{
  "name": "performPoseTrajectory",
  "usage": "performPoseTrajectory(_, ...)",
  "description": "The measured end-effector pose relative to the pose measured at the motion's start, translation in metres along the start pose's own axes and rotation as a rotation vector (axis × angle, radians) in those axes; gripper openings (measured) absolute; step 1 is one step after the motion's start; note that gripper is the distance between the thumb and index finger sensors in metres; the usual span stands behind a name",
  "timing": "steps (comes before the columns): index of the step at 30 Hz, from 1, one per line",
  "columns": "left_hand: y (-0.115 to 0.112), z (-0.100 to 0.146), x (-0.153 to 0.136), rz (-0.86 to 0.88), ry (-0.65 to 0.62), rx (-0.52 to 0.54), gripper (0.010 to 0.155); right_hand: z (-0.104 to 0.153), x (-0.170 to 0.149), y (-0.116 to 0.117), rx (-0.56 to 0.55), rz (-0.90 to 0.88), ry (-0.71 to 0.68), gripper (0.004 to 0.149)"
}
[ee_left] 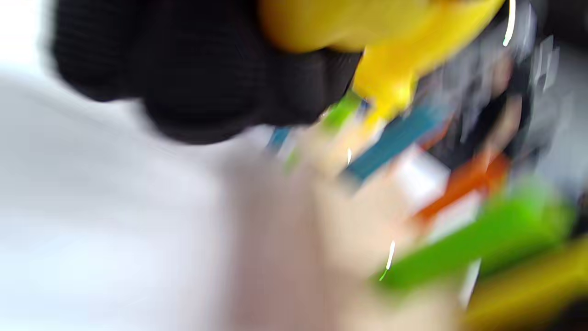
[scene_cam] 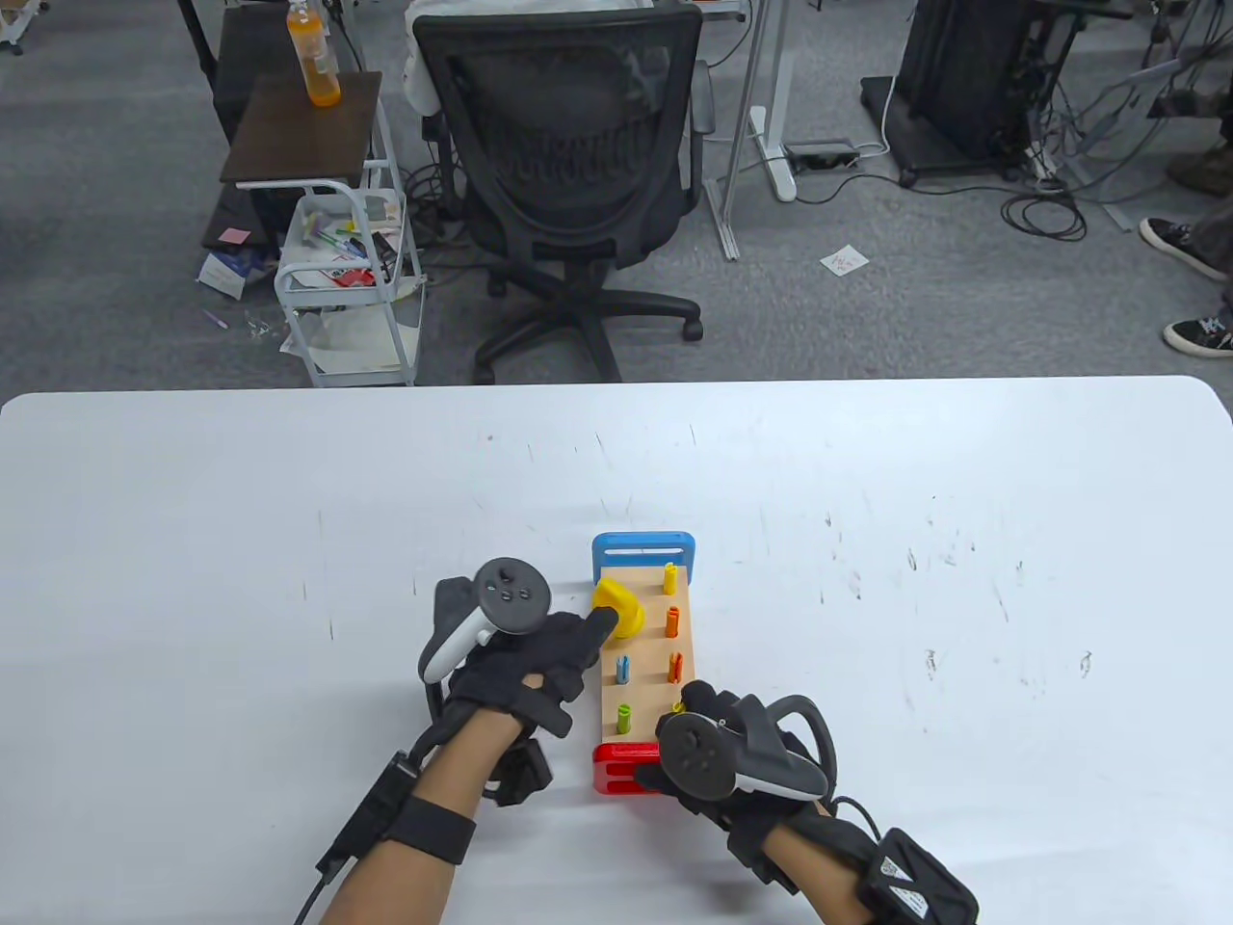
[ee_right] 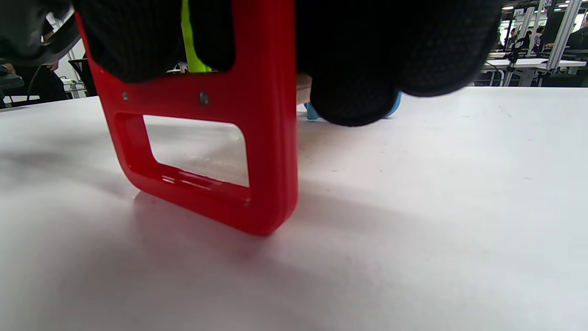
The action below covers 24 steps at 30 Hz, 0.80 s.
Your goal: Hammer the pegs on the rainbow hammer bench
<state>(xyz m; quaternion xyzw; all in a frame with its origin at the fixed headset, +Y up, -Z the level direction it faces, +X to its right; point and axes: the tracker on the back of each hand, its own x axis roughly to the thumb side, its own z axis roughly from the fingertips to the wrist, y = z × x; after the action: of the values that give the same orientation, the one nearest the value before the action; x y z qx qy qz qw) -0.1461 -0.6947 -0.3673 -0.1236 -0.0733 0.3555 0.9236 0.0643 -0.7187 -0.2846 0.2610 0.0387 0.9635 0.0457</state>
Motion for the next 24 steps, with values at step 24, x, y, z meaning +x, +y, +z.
performPoseTrajectory(24, 0.034, 0.023, 0.021, 0.149, -0.354, 0.357, 0.077, 0.001, -0.001, 0.0, 0.0, -0.004, -0.002, 0.04)
